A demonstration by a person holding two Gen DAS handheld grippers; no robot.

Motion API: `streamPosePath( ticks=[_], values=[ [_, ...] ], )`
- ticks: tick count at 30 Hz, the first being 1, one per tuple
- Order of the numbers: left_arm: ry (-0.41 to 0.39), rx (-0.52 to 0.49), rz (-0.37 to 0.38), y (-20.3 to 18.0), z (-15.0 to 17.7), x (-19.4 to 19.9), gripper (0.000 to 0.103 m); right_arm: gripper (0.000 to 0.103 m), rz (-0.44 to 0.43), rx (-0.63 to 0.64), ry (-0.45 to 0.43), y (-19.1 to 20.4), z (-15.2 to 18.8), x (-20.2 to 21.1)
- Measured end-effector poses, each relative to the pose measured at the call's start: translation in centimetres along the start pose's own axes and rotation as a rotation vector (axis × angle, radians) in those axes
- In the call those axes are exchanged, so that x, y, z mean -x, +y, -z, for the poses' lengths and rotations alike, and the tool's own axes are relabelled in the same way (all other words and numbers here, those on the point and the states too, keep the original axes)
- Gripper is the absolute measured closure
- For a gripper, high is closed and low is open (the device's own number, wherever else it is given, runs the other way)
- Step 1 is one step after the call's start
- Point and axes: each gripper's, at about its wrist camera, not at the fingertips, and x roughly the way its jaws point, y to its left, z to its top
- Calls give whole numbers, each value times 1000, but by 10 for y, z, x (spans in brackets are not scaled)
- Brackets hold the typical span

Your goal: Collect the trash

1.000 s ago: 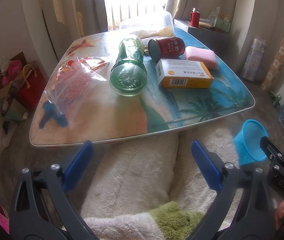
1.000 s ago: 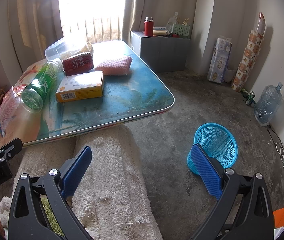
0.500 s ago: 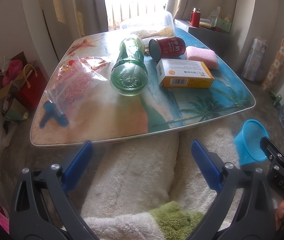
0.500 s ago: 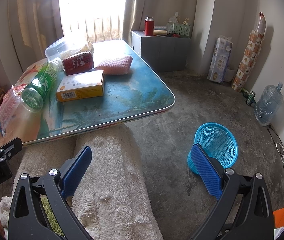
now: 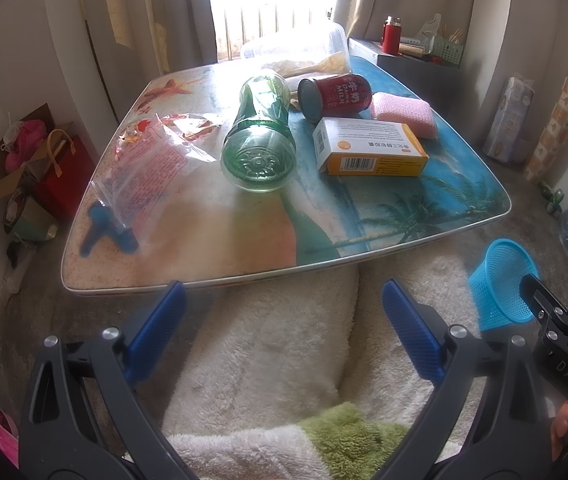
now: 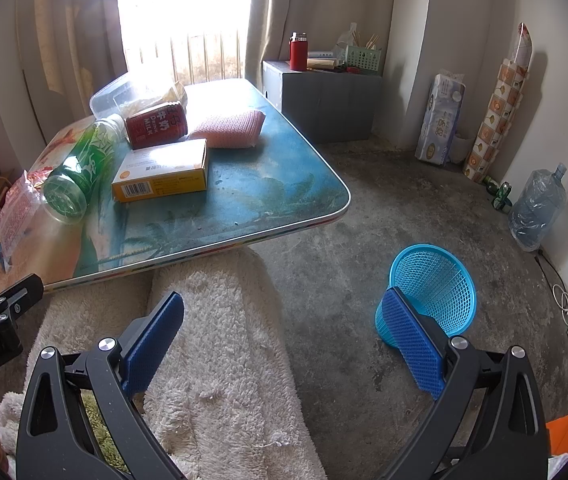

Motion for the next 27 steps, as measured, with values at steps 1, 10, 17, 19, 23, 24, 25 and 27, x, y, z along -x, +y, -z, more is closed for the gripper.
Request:
streamPosePath(
  ticks=[1,10,17,19,23,24,25,27],
  values=[
    [0,0,0,0,0,0,9,6,0,0,0,0,0,0],
    [-2,1,-2,1,0,0,9,6,-1,1,0,0,0,0],
    [-3,-3,-2,2,1,0,9,6,-1,0,0,0,0,0],
    [-3,0,-1,2,0,0,9,6,-1,0,1,0,0,0],
    [-2,1,-2,2,0,0,9,6,-1,0,1,0,0,0],
    [-1,1,-3,2,0,0,9,6,-1,0,1,0,-1,0],
    [-2,0,-2,2,0,0,9,6,-1,0,2,-1,-1,0],
    [-2,0,-2,2,0,0,9,6,-1,0,1,0,-1,0]
  ],
)
